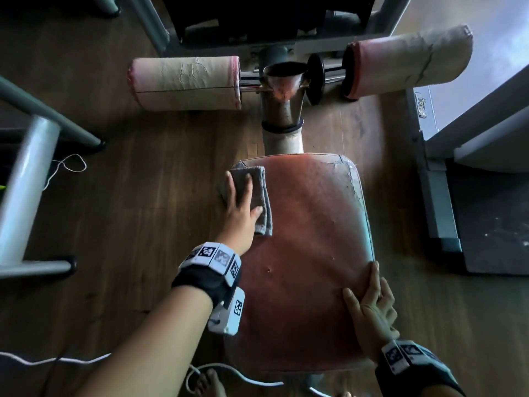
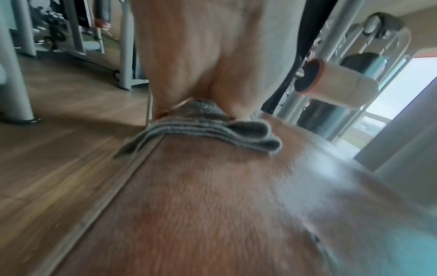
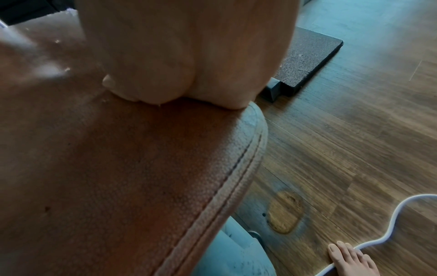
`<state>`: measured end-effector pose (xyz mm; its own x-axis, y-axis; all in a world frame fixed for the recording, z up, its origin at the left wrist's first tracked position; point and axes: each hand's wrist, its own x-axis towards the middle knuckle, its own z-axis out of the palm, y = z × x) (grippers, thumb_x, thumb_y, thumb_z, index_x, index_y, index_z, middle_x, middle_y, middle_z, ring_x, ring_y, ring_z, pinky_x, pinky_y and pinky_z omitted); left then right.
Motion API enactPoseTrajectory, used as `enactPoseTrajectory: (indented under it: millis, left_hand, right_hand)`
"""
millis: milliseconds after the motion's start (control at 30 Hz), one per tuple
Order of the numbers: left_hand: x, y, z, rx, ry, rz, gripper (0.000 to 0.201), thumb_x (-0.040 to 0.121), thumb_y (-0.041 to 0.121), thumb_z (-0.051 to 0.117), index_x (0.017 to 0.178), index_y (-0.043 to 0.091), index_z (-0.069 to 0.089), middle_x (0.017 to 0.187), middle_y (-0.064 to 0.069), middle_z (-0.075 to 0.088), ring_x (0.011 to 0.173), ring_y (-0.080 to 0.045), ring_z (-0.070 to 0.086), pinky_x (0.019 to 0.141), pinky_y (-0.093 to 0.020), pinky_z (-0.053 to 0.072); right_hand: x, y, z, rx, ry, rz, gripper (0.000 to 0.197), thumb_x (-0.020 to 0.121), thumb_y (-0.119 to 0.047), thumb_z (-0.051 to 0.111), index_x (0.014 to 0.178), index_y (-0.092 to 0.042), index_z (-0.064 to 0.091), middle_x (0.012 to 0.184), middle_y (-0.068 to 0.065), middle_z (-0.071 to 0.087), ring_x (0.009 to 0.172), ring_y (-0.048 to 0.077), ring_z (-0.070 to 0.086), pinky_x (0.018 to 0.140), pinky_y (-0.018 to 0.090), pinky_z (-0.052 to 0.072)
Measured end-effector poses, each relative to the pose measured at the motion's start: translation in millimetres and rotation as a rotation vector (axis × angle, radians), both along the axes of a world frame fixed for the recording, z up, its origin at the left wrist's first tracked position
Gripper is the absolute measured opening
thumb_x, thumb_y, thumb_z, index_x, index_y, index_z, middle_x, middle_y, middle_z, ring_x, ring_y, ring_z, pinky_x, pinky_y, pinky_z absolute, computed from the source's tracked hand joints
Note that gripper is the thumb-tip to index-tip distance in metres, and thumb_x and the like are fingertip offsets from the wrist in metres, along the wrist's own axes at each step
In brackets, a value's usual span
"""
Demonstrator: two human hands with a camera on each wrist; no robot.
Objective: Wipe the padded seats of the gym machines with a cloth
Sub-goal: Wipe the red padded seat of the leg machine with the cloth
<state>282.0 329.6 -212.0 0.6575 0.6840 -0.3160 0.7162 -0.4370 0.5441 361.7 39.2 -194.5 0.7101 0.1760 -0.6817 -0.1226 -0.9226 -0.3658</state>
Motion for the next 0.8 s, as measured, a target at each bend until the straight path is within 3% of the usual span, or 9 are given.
enactPoseTrajectory:
  millis: [200,267,333,467,667,800]
  left_hand:
    - [-9,-31,2,0.237,0.124,-0.096,0.063,0.099,0.049,0.023,0.154,0.034,-0.002,0.161,-0.001,-0.02,0.144,-0.05,-0.002,0.115,-0.063,0.006]
    - [-16,-42,0,0.316,0.139,-0.158,0.064,0.096,0.053,0.015,0.155,0.033,0.001,0.162,-0.002,-0.014,0.143,-0.051,-0.006,0.113,-0.066,0.005]
    - [-22,-52,-2,0.35,0.135,-0.206,0.064,0.096,0.053,0.016,0.155,0.031,0.005,0.163,-0.003,-0.009,0.144,-0.05,-0.008,0.111,-0.069,0.008]
    - [-25,-75,3,0.432,0.18,-0.231,0.063,0.097,0.052,0.022,0.155,0.029,0.015,0.163,-0.007,0.005,0.143,-0.051,0.008,0.109,-0.07,0.015]
    - [-22,-128,10,0.389,0.229,-0.233,0.064,0.097,0.051,0.025,0.155,0.031,0.008,0.163,-0.005,-0.003,0.145,-0.049,0.0,0.111,-0.069,0.008]
    - [-18,-173,18,0.292,0.247,-0.246,0.065,0.094,0.052,0.025,0.155,0.034,0.01,0.164,-0.002,-0.002,0.146,-0.047,0.0,0.112,-0.068,0.007]
  right_hand:
    - [1,-2,-2,0.022,0.023,0.015,0.078,0.088,-0.063,0.043,0.138,-0.062,-0.018,0.158,-0.009,-0.007,0.141,0.032,0.015,0.108,0.061,0.019]
    - [1,-2,-1,0.035,0.035,0.021,0.078,0.089,-0.063,0.043,0.136,-0.064,-0.019,0.158,-0.009,-0.008,0.142,0.032,0.014,0.108,0.061,0.019]
    - [2,-2,0,0.049,0.04,0.016,0.078,0.089,-0.063,0.044,0.136,-0.064,-0.018,0.158,-0.008,-0.007,0.142,0.033,0.013,0.108,0.061,0.018]
    - [3,-3,1,0.076,0.041,0.014,0.077,0.089,-0.063,0.044,0.136,-0.064,-0.016,0.158,-0.007,-0.007,0.142,0.033,0.013,0.11,0.06,0.016]
    - [1,-4,-2,0.152,0.011,-0.021,0.077,0.089,-0.061,0.049,0.141,-0.061,-0.008,0.158,0.0,-0.001,0.141,0.037,0.013,0.114,0.056,0.014]
    - [-1,-6,0,0.174,-0.019,-0.01,0.077,0.089,-0.058,0.05,0.14,-0.063,-0.007,0.154,-0.001,0.012,0.136,0.035,0.023,0.111,0.056,0.017]
